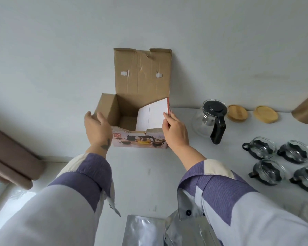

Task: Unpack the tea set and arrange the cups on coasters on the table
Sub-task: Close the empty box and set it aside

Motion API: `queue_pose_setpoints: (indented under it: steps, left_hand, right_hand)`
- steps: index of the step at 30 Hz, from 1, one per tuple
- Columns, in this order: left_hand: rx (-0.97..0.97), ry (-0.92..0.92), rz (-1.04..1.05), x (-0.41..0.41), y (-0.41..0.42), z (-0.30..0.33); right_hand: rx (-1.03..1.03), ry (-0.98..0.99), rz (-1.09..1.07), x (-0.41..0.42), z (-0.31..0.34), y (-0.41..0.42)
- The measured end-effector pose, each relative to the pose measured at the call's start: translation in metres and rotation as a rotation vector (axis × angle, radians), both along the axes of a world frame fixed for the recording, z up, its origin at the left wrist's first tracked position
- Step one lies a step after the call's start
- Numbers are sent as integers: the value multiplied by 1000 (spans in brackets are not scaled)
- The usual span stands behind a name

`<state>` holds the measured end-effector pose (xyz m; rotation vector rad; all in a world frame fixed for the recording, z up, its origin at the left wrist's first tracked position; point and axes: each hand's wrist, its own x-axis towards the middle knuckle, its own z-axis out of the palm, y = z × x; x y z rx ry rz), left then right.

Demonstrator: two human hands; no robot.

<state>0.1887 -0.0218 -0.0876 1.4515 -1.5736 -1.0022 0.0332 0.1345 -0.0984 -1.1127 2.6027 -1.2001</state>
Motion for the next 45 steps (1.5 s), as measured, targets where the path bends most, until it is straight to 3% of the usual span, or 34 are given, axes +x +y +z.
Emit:
queue_pose_setpoints:
  steps: [2, 4, 6, 9, 12, 19, 24, 32, 34, 40, 45]
  left_hand:
    - [-247, 27, 14, -1, 4, 10]
    - [-349, 37, -75, -8, 8, 18]
    - [-336, -86, -200, -19, 10, 20]
    - [-262, -473, -390, -27, 8, 14]
    - [-303, -707, -475, -24, 4, 5]
    - [-380, -822, -452, -24, 4, -6]
    - [-392, -827, -429, -25, 4, -8]
    - [-395, -778, -439, -25, 6, -8]
    - [-367, -716, -429, -24, 7, -4]
    - [-214, -296, -361, -17, 12, 8]
    - [-370, -297, -351, 9, 16, 4]
  right_hand:
    - [-16, 16, -14, 1, -1, -2]
    - [-30, 31, -24, 1, -1, -2]
    - [-45, 35, -29, 1, -2, -2]
    - [-86, 12, -57, -2, -2, -4]
    - [-128, -89, -103, -11, 7, -20]
    - [-55, -487, -165, -62, 56, -79]
    - [-163, -547, -216, -77, 69, -99]
    - [-305, -143, -213, -67, 81, -86]
    - [-345, -35, -198, -58, 78, -73]
    - [-332, 188, -112, -27, 55, -27]
    - [-243, 100, 54, -15, 40, -5]
